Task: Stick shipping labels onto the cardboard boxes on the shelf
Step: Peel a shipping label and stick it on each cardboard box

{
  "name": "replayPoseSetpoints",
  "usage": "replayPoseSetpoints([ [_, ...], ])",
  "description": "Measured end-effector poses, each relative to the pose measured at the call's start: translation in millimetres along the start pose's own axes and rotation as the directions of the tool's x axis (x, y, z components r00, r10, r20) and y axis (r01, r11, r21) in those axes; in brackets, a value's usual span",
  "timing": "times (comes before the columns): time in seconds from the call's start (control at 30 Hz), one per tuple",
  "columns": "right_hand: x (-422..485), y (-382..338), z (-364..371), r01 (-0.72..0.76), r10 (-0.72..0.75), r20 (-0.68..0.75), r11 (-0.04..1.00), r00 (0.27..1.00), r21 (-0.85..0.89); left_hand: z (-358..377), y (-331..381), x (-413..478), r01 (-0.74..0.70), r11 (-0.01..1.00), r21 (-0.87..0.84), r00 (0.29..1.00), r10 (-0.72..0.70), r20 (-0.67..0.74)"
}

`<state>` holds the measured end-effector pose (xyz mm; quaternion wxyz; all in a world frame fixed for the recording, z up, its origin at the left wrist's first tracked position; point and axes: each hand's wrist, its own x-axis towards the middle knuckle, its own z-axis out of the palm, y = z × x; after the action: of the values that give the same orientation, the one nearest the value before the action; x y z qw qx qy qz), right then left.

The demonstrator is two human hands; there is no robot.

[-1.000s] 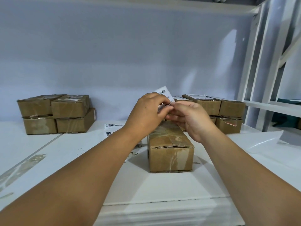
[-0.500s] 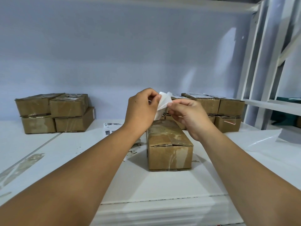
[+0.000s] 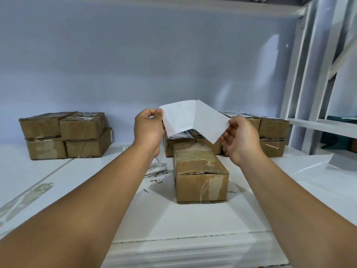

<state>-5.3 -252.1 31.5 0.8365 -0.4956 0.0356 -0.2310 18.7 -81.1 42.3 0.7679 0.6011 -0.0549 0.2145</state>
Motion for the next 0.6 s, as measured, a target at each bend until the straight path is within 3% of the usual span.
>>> replayPoseSetpoints([
  [0.17,5,0,-8,-0.01,-0.006,-0.174,0.996,0.985,-0.09,-4,-1,4,-0.015,0.998,-0.064,1.0,0.013,-0.027],
  [0.37,12,4,-12,0.003,-0.023,-0.261,0.997,0.965,-0.077,-6,15,3,0.08,0.88,-0.468,0.984,0.006,0.179],
  [0.6,19,6,-30,0.097,-0.131,-0.477,0.991,0.869,-0.095,-11,16,4,0.175,0.801,-0.573,0.976,-0.062,0.211],
])
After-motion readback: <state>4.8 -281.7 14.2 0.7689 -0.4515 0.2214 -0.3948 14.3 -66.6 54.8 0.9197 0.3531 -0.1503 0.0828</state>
